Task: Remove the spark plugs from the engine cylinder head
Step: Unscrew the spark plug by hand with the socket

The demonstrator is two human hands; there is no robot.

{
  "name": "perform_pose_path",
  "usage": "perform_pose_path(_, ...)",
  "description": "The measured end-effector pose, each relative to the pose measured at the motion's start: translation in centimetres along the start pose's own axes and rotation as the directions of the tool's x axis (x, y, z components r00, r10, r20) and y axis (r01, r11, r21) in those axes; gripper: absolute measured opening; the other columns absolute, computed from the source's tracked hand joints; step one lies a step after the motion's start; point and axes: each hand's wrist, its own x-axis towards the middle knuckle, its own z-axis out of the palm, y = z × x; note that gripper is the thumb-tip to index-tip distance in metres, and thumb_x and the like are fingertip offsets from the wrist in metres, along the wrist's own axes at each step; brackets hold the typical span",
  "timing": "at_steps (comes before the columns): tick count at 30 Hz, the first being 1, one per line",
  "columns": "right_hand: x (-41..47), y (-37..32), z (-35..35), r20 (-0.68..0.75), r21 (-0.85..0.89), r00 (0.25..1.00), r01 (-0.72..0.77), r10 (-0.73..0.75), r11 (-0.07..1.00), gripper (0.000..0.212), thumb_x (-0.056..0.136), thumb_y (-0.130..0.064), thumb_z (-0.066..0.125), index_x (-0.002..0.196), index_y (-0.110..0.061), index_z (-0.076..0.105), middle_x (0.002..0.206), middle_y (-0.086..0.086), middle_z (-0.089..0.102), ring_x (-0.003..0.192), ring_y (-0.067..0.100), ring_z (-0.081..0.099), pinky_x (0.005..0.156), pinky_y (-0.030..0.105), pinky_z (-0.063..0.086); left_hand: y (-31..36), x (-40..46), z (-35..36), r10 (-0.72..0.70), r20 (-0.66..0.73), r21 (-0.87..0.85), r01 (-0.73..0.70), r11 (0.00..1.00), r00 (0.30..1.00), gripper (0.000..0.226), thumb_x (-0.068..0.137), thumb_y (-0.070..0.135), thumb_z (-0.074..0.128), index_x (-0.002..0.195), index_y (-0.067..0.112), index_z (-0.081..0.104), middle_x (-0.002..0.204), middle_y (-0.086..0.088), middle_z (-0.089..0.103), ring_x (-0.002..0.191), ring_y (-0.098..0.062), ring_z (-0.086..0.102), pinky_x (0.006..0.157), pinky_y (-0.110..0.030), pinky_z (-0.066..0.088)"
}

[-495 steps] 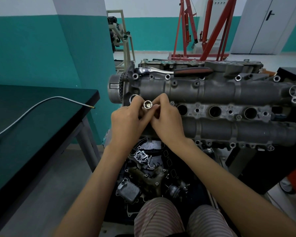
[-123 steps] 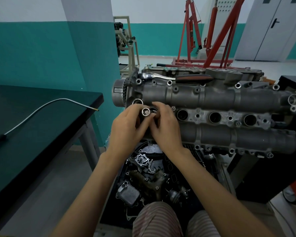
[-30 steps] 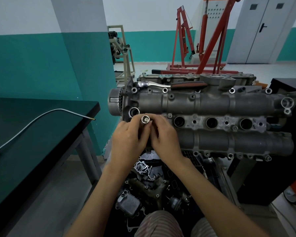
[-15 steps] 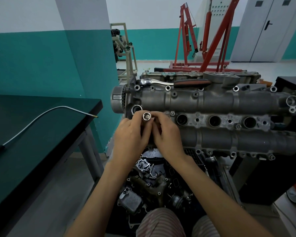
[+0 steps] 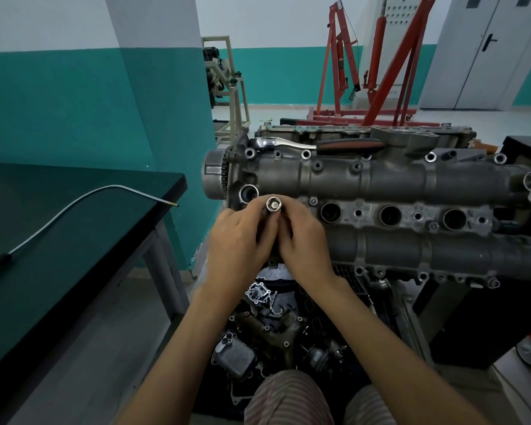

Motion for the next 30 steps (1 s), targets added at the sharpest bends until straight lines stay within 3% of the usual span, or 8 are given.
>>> perform_pose_path(4, -0.13, 0.11, 0.14, -0.008, 0.015, 0.994, -0.106, 0.106, 0.994, 0.035, 0.087, -0.012, 0.058, 0.121, -0.012, 0.053, 0.094, 0.0, 0.061, 0.079, 0.004, 0.052, 0.076, 0.017, 0.043, -0.14, -0.16, 0.29, -0.035, -0.02, 0.012, 0.036, 0.999, 0.999, 0.014, 0.086, 0.02, 0.061, 0.082, 0.008, 0.059, 0.056, 0.006, 0.054, 0.056, -0.011, 0.04, 0.057, -0.017, 0.025)
perform_pose_path(8, 0.04, 0.13, 0.24, -0.028, 0.083, 0.986, -0.16, 0.163, 0.984, 0.015, 0.084, -0.018, 0.062, 0.096, -0.015, 0.055, 0.08, -0.001, 0.058, 0.069, 0.011, 0.053, 0.063, 0.029, 0.047, 0.06, -0.12, 0.26, -0.035, -0.043, 0.047, 0.038, 0.998, 0.998, 0.021, 0.082, 0.021, 0.066, 0.072, 0.007, 0.053, 0.052, 0.003, 0.049, 0.047, -0.012, 0.038, 0.055, -0.018, 0.023)
perform_pose_path(10, -0.05, 0.25, 0.24, -0.046, 0.103, 0.99, -0.125, 0.13, 0.987, 0.008, 0.085, -0.017, 0.058, 0.092, -0.014, 0.057, 0.083, -0.003, 0.06, 0.073, 0.008, 0.055, 0.065, 0.024, 0.046, 0.16, -0.07, 0.14, -0.014, -0.041, 0.027, 0.015, 1.0, 0.999, 0.02, 0.084, 0.023, 0.064, 0.077, 0.006, 0.056, 0.055, 0.003, 0.052, 0.056, -0.013, 0.039, 0.057, -0.018, 0.024)
perform_pose_path(15, -0.12, 0.32, 0.14, -0.008, 0.056, 1.0, -0.019, 0.02, 0.998, 0.023, 0.091, -0.013, 0.049, 0.112, -0.013, 0.059, 0.103, -0.002, 0.064, 0.093, 0.005, 0.056, 0.08, 0.016, 0.044, 0.1, 0.02, -0.04, -0.002, -0.005, 0.012, 0.002, 1.0, 1.0, 0.019, 0.085, 0.014, 0.062, 0.102, 0.005, 0.065, 0.059, 0.004, 0.057, 0.067, -0.012, 0.041, 0.061, -0.019, 0.028)
perform_pose_path(20, -0.14, 0.5, 0.33, -0.028, 0.053, 0.996, -0.084, 0.086, 0.995, 0.035, 0.087, -0.021, 0.053, 0.121, -0.014, 0.053, 0.089, -0.01, 0.057, 0.079, 0.003, 0.052, 0.075, 0.018, 0.044, 0.26, -0.03, 0.03, -0.025, -0.023, 0.013, 0.026, 1.0, 0.999, 0.009, 0.083, 0.012, 0.064, 0.08, 0.005, 0.06, 0.056, 0.003, 0.054, 0.065, -0.012, 0.038, 0.058, -0.019, 0.024)
perform_pose_path(23, -0.06, 0.49, 0.35, -0.031, 0.096, 0.989, -0.141, 0.145, 0.985, 0.023, 0.083, -0.024, 0.059, 0.105, -0.021, 0.054, 0.078, -0.009, 0.055, 0.069, 0.007, 0.052, 0.065, 0.026, 0.046, 0.44, 0.0, 0.05, -0.03, -0.048, 0.021, 0.031, 0.999, 0.998, 0.018, 0.082, 0.016, 0.065, 0.072, 0.007, 0.054, 0.054, 0.004, 0.047, 0.064, -0.012, 0.036, 0.058, -0.018, 0.022)
perform_pose_path(26, -0.06, 0.49, 0.27, -0.039, 0.13, 0.994, -0.099, 0.105, 0.987, 0.008, 0.086, -0.021, 0.055, 0.094, -0.019, 0.057, 0.082, -0.011, 0.059, 0.074, 0.002, 0.055, 0.066, 0.02, 0.046, 0.45, 0.0, 0.1, -0.023, -0.04, 0.018, 0.024, 1.0, 0.999, 0.017, 0.084, 0.021, 0.064, 0.08, 0.005, 0.06, 0.059, 0.002, 0.056, 0.066, -0.012, 0.038, 0.059, -0.018, 0.024)
perform_pose_path(30, -0.08, 0.49, 0.08, -0.014, 0.087, 1.0, -0.026, 0.027, 0.996, 0.021, 0.088, -0.014, 0.051, 0.107, -0.016, 0.06, 0.096, -0.013, 0.059, 0.088, 0.0, 0.055, 0.076, 0.014, 0.044, 0.24, -0.07, 0.09, -0.013, -0.015, 0.021, 0.014, 1.0, 1.0, 0.018, 0.083, 0.011, 0.066, 0.1, 0.005, 0.066, 0.064, 0.003, 0.062, 0.071, -0.011, 0.042, 0.064, -0.017, 0.026)
